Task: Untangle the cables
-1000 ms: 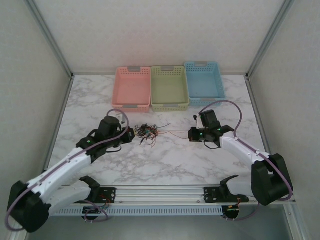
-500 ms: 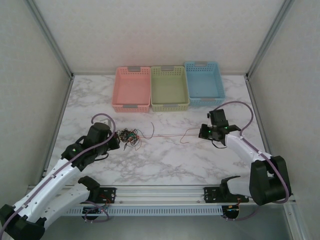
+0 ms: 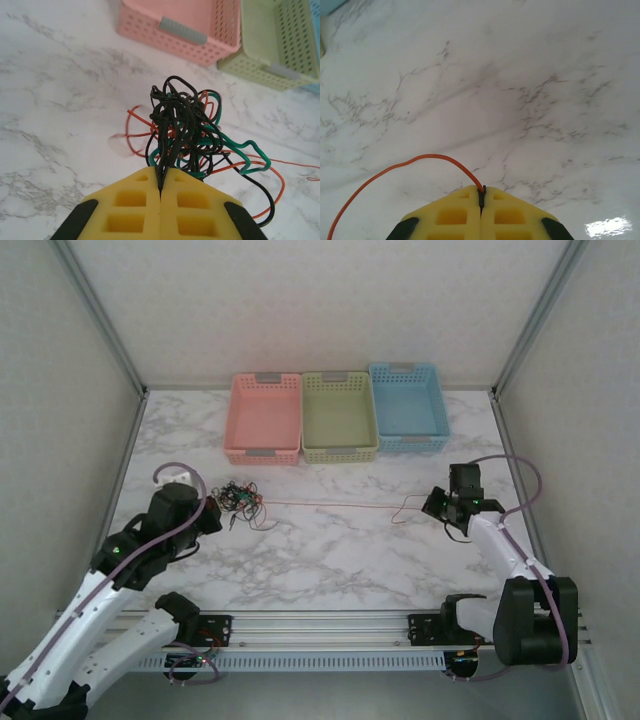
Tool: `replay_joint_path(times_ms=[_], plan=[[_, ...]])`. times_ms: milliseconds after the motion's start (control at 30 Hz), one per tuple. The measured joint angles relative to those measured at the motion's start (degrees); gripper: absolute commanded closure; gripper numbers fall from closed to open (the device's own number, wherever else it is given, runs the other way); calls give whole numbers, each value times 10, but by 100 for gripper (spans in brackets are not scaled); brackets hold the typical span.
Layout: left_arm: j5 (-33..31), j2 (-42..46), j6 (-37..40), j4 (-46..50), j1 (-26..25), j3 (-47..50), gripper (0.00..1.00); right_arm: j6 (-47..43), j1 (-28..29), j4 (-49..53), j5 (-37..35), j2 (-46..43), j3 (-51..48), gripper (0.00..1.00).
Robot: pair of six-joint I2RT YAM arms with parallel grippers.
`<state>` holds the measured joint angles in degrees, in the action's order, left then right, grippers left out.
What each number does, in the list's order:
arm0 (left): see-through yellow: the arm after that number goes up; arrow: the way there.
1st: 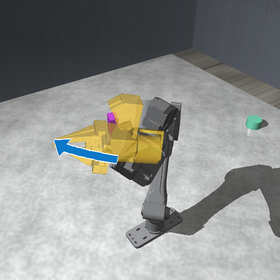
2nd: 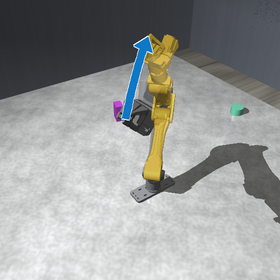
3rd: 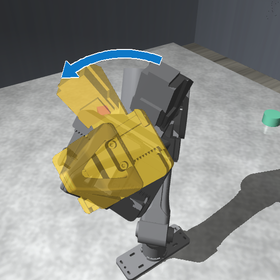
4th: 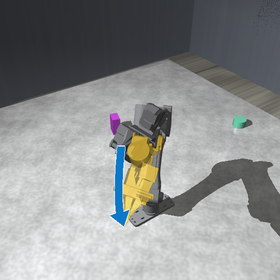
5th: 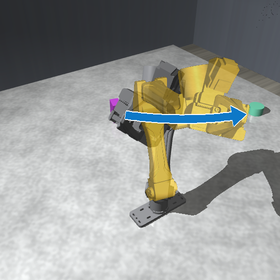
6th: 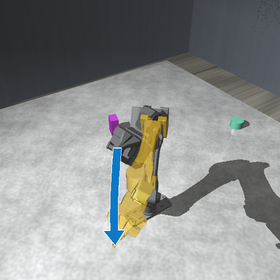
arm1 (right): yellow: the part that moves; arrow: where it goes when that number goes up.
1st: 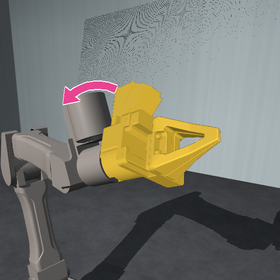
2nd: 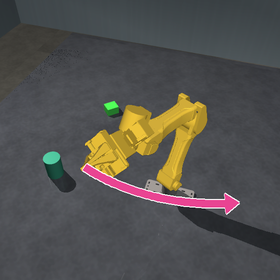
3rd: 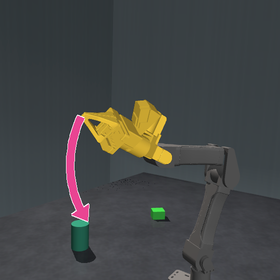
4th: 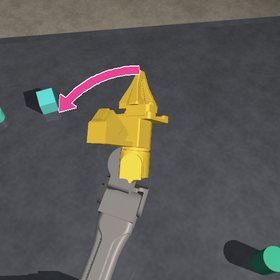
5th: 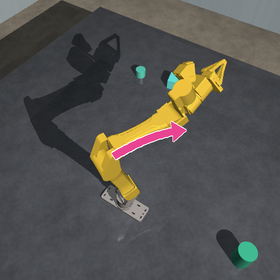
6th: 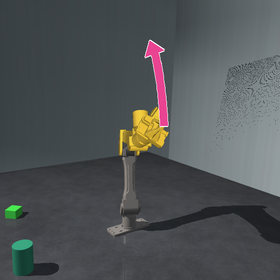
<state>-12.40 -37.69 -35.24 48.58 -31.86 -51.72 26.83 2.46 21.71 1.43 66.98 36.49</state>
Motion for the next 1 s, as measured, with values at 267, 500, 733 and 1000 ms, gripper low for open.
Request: replay_joint_path(times_ms=[267,500,733,1000], plan=[[-28,16,27,50,0,-67,100,11,-24,0,-6,-2,-11,100],[-97,17,56,109,0,-91,100,30,-71,2,-27,-4,-16,100],[-130,32,75,134,1,-96,100,52,-97,8,-46,-40,-36,100],[-114,26,83,130,1,-76,100,112,-157,26,-53,-59,-39,100]])
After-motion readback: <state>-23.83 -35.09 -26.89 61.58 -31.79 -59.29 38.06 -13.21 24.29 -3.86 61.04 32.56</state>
